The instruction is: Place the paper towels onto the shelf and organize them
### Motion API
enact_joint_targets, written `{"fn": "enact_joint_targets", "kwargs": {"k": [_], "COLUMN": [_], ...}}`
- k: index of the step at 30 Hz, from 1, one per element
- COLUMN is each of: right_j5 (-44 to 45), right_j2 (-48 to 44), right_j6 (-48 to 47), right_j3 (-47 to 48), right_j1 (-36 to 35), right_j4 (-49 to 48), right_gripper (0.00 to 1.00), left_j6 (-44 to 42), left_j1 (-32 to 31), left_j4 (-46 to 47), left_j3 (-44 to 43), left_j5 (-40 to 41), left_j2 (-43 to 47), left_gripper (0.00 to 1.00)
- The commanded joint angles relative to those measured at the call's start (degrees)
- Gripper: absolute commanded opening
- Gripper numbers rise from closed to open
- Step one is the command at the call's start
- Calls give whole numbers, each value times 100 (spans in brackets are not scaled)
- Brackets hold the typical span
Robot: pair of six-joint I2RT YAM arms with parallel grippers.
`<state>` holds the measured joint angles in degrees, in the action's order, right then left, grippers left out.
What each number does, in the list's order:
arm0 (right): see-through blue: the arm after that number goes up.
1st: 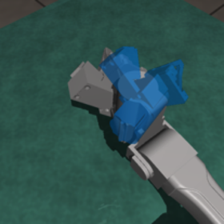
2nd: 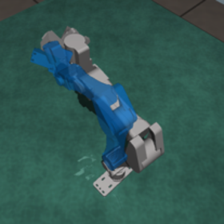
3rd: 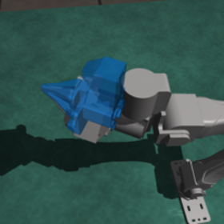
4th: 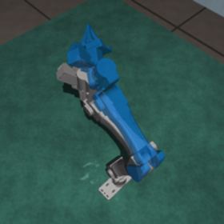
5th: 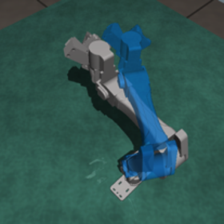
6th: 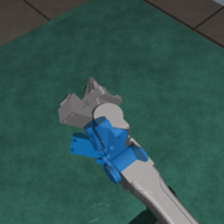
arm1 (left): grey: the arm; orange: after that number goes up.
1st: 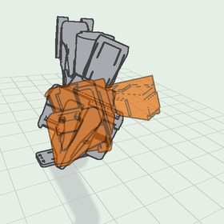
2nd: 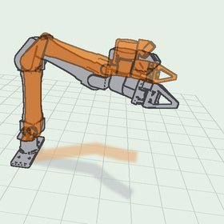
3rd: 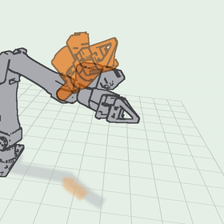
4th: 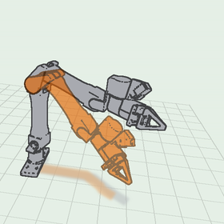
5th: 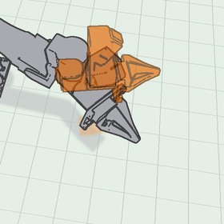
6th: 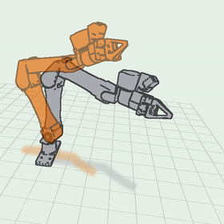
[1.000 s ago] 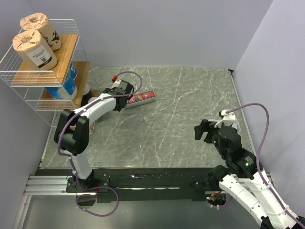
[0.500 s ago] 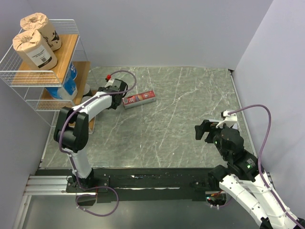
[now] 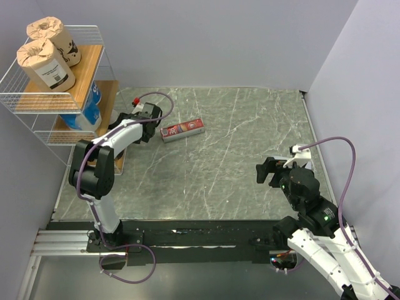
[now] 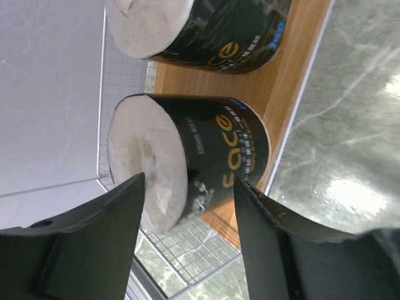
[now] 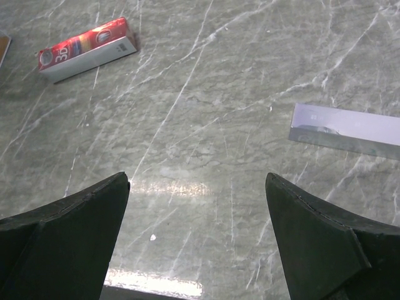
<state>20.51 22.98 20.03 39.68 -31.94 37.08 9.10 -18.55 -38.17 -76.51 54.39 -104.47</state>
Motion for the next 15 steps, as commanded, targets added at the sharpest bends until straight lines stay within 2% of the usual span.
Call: {"fn": "enact_joint_targets", "kwargs": {"k": [1,8,10,13,15], "right_j5": [-29,-91,-109,-126,-135], "right_j2": [-13,338,356,374,356], "right_j6": [-78,-52,-52,18,88], "right_j3": [57,330,347,409,453], "right_j1": [22,22,30,22,30], "right_j4": [-113,54,19,71,106], "right_gripper": [97,97,97,97,97], "left_j6": [171,74,-22,-128,-67], "left_j1": [-316,-1193,-1361,-1231,-1056], "left_j4": [-269,-471,-393,-68,-163], "left_j3": [-417,-602,-549,-304,-206], "left_j5": [37,239,-197,-796,-860], "left_j2": [470,866,980,1033,902], "left_gripper": [65,69,70,66,57]}}
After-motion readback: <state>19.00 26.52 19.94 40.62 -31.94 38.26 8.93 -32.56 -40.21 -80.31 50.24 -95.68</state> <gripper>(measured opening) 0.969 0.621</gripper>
